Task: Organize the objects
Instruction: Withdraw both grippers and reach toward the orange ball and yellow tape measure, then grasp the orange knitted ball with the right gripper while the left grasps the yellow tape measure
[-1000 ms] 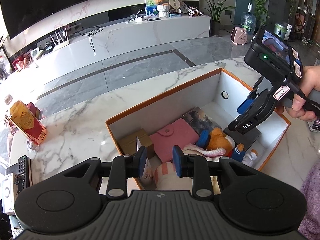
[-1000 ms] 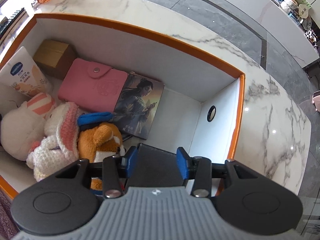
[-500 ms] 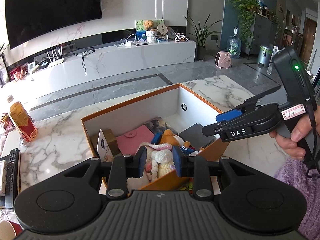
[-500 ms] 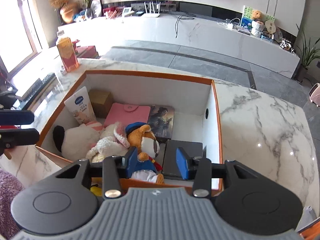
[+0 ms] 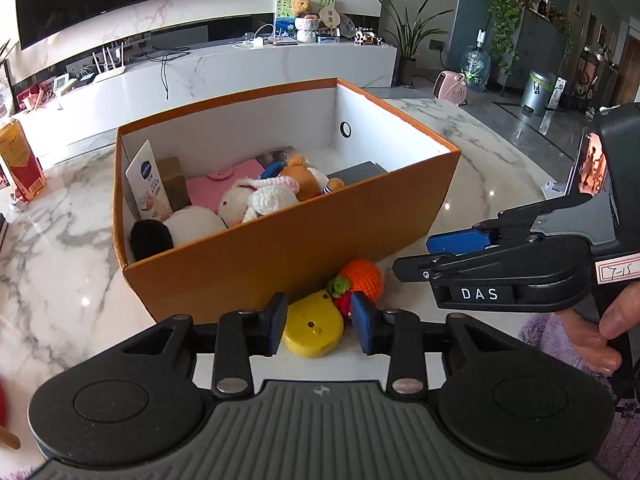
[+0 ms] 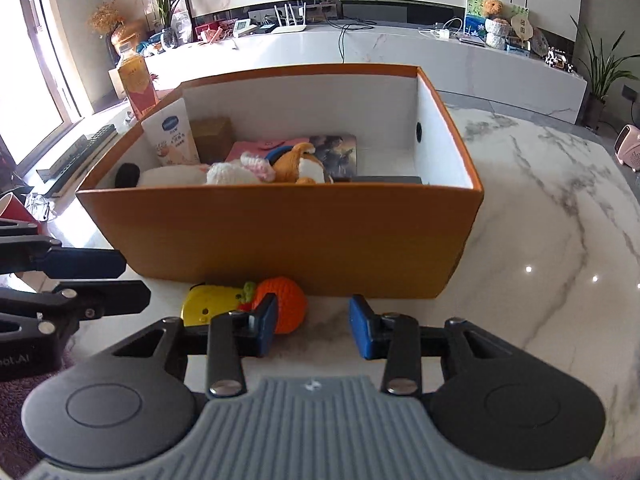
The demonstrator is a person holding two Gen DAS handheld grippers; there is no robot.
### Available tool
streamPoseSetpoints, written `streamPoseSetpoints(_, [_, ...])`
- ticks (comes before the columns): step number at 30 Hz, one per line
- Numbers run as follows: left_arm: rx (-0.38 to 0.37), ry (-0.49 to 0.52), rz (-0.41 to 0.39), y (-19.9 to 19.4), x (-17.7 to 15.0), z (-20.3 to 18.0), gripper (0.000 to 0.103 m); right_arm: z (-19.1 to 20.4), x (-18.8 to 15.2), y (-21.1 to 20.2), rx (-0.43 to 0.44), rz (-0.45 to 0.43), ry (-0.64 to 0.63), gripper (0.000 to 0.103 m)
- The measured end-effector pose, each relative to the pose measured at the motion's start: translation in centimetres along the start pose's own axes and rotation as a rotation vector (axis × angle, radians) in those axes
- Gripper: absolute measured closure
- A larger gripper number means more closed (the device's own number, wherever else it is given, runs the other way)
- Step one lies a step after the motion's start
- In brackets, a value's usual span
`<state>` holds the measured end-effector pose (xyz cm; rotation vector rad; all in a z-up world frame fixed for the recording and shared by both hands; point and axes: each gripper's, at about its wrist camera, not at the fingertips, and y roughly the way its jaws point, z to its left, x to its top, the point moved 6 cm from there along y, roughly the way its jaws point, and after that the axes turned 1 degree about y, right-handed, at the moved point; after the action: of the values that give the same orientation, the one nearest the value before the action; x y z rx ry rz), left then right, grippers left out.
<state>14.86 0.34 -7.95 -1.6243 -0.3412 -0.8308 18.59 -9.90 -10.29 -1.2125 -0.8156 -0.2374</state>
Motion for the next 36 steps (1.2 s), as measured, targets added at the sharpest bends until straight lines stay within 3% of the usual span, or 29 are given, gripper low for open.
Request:
streamPoseSetpoints(6, [0.047, 0.092, 0.013, 1.2, -0.8, -1.3, 0.052, 0.1, -0.4, 1.2, 0.016, -0.040, -0.004, 0.061])
streamPoseSetpoints(14, [0.053, 0.092, 0.038, 2.7, -1.7, -1.5, 0.049, -0.2, -1.0, 3.0, 0.064, -0.037, 0.024, 0.061])
streamPoseSetpoints(26, [0.042, -0.015, 0.114, 4.4, -2.1, -0.2, 0.045, 0.4, -1.1, 4.5, 0.156, -0.037, 0.047, 0.061])
streamPoseSetpoints(31, [0.054, -0.053, 0.164, 5.3, -2.6, 0.4, 0.045, 0.0, -1.0, 5.2, 0.188, -0.016, 0.102, 0.055])
streamPoseSetpoints(36, [0.049, -0.153, 0.167, 5.2, -2.6, 1.4, 0.041, 0.0, -1.0, 5.1, 0.195, -0.011, 0.105, 0.061])
